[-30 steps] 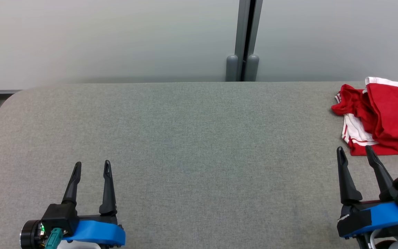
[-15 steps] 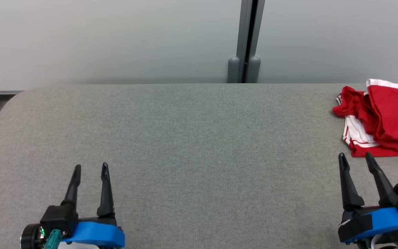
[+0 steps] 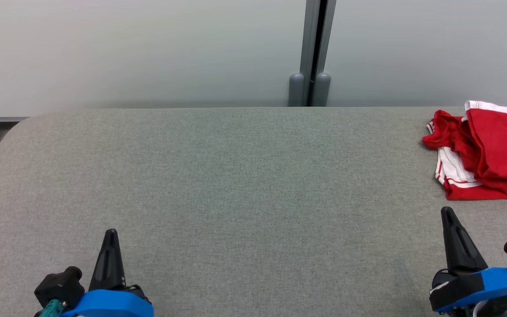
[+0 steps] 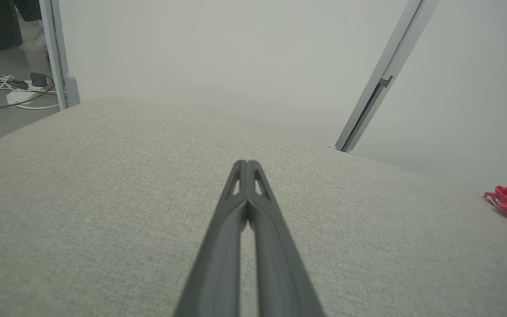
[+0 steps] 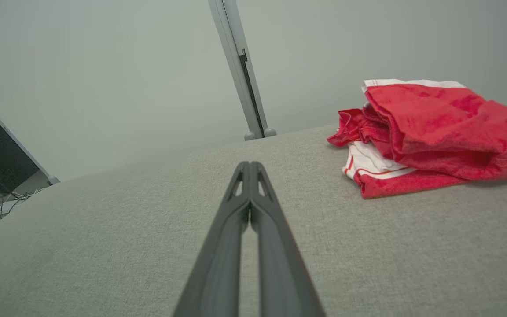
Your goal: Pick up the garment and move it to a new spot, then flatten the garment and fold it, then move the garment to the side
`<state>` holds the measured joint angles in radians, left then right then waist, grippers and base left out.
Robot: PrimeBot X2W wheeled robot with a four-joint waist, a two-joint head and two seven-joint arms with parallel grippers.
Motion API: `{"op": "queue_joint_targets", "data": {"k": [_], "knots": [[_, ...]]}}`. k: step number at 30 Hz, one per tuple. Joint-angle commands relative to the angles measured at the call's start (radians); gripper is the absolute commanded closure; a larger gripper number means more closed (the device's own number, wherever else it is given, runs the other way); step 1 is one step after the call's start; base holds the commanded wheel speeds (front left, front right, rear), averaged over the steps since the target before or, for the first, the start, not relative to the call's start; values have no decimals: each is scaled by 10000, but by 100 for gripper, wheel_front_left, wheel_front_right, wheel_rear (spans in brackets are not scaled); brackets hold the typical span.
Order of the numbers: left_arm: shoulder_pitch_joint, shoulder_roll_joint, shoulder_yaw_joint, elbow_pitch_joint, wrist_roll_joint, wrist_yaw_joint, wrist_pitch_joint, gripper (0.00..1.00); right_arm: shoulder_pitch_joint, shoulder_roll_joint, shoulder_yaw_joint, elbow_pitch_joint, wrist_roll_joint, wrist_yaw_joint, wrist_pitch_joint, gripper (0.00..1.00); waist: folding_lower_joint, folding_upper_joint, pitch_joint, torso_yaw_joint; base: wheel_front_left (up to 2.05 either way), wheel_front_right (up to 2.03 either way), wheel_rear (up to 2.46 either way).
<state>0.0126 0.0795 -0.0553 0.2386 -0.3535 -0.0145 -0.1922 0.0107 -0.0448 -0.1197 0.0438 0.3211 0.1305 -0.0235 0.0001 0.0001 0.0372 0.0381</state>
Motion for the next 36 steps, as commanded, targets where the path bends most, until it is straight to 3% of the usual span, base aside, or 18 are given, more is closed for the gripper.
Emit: {"op": "queue_joint_targets", "data": {"k": [1,36], "knots": [[-314,1,110,-141,-504,-61,108,100,-206,-35,-8,-79,560,0,56,100,0,-1,-5,-7,0,0,0],[-753,-120,810,-76,-5834,-561,1404,100,-672,-55,29,819,6009,3,633,100,0,-1,-111,-125,0,0,0]]}}
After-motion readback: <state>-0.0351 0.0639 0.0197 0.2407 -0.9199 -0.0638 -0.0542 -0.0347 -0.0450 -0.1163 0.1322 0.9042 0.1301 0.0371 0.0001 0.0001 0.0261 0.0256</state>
